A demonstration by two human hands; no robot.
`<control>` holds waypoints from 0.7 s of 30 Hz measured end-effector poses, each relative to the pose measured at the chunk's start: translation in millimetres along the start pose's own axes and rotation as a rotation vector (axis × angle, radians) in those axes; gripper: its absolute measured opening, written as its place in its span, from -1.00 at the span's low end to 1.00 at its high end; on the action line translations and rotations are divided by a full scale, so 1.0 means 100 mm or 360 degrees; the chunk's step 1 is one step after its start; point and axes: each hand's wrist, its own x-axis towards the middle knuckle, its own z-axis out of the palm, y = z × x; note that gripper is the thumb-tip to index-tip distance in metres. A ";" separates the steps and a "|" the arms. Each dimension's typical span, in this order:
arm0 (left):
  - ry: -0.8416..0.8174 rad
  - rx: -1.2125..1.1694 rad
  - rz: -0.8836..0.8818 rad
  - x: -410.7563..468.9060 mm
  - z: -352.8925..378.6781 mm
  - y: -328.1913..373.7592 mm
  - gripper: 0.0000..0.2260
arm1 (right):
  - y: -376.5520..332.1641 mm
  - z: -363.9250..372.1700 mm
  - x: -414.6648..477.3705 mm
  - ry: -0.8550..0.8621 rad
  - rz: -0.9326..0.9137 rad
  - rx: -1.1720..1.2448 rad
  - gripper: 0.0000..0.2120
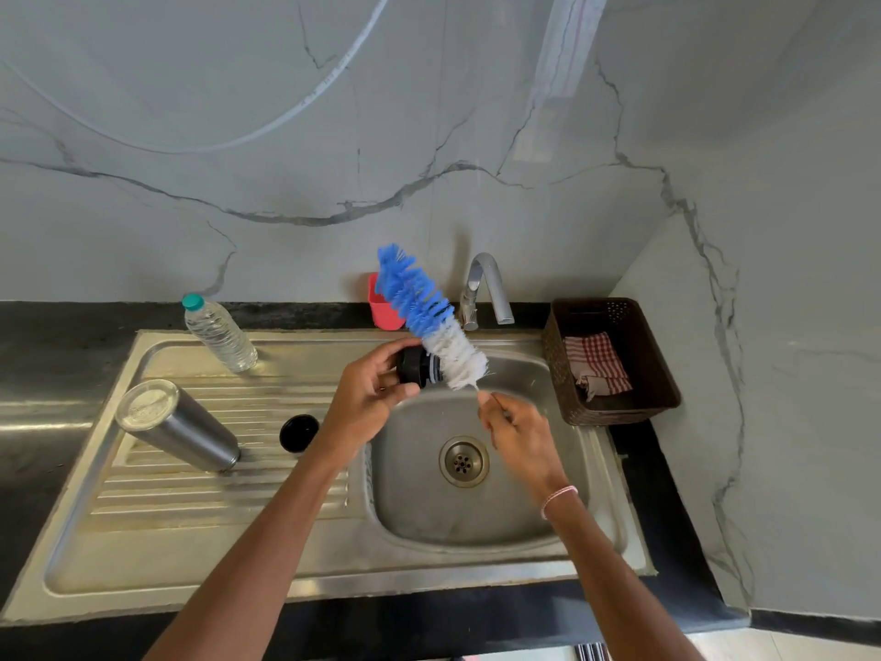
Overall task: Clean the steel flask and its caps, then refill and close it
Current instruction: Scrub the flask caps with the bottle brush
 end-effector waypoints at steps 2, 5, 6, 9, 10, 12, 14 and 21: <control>-0.0086 -0.0150 0.0014 -0.01 -0.01 0.06 -0.47 | 0.08 -0.04 0.00 -0.0119 0.0093 0.0348 -0.55; -0.0024 -0.0481 0.0005 0.01 -0.02 0.11 -0.54 | 0.22 0.01 -0.12 -0.0290 0.0270 0.0609 -0.57; 0.0033 -0.0585 -0.0013 0.03 -0.03 0.11 -0.56 | 0.29 0.04 -0.19 -0.0331 0.0295 0.0634 -0.56; 0.0118 -0.0630 -0.0045 0.08 -0.04 0.11 -0.60 | 0.40 0.14 -0.35 -0.0393 0.0412 0.0713 -0.54; 0.0113 -0.0588 -0.0050 0.08 0.00 0.11 -0.61 | 0.39 0.16 -0.37 -0.0398 0.0440 0.0721 -0.53; 0.0083 -0.0500 -0.0043 0.04 0.10 0.09 -0.62 | 0.30 0.20 -0.34 -0.0407 0.0437 0.0735 -0.52; 0.0056 -0.0446 -0.0048 0.02 0.18 0.05 -0.63 | 0.20 0.21 -0.24 -0.0368 0.0414 0.0735 -0.51; 0.0058 -0.0304 -0.0099 0.04 0.17 0.02 -0.59 | 0.14 0.18 -0.13 -0.0267 0.0487 0.0661 -0.51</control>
